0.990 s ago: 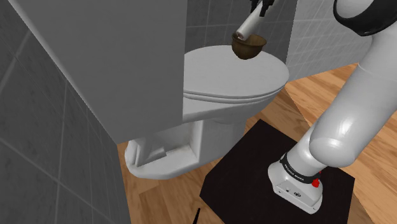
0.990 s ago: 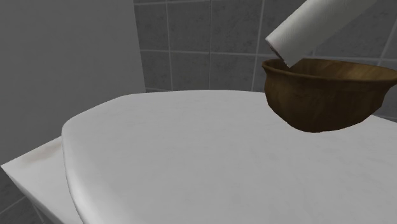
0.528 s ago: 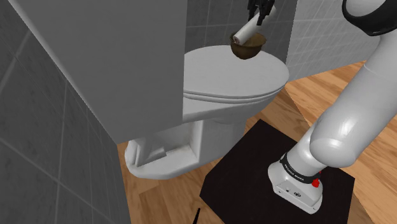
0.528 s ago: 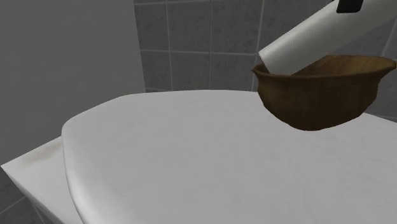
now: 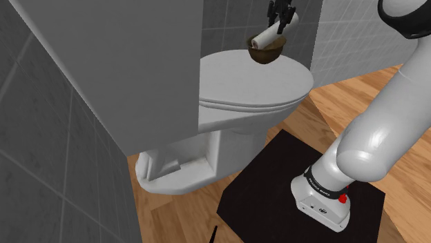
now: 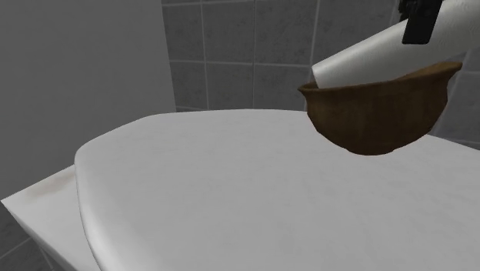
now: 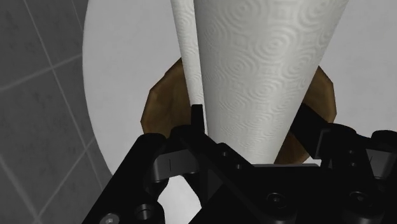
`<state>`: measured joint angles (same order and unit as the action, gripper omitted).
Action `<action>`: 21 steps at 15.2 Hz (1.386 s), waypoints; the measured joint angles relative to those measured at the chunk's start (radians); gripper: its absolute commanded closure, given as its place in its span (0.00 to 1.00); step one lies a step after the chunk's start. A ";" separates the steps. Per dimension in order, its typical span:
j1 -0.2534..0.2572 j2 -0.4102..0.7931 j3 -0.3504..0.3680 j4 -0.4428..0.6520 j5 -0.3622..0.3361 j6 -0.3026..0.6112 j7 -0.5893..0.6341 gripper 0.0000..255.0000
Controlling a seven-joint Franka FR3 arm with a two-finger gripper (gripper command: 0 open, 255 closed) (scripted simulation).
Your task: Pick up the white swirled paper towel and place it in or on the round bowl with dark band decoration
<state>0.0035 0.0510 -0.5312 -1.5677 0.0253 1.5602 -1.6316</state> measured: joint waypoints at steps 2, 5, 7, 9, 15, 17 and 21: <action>0.000 -0.001 0.000 -0.003 -0.001 0.001 -0.001 1.00; 0.003 0.001 0.002 -0.005 0.000 0.000 0.002 0.00; 0.004 0.003 0.004 -0.007 0.001 -0.001 0.004 0.00; 0.005 0.004 0.004 -0.006 0.002 -0.001 0.004 0.00; -0.011 0.050 -0.006 0.157 0.025 -0.125 -0.014 0.00; -0.014 0.059 -0.007 0.181 0.029 -0.141 -0.017 0.00; -0.015 0.062 -0.007 0.188 0.031 -0.146 -0.018 0.00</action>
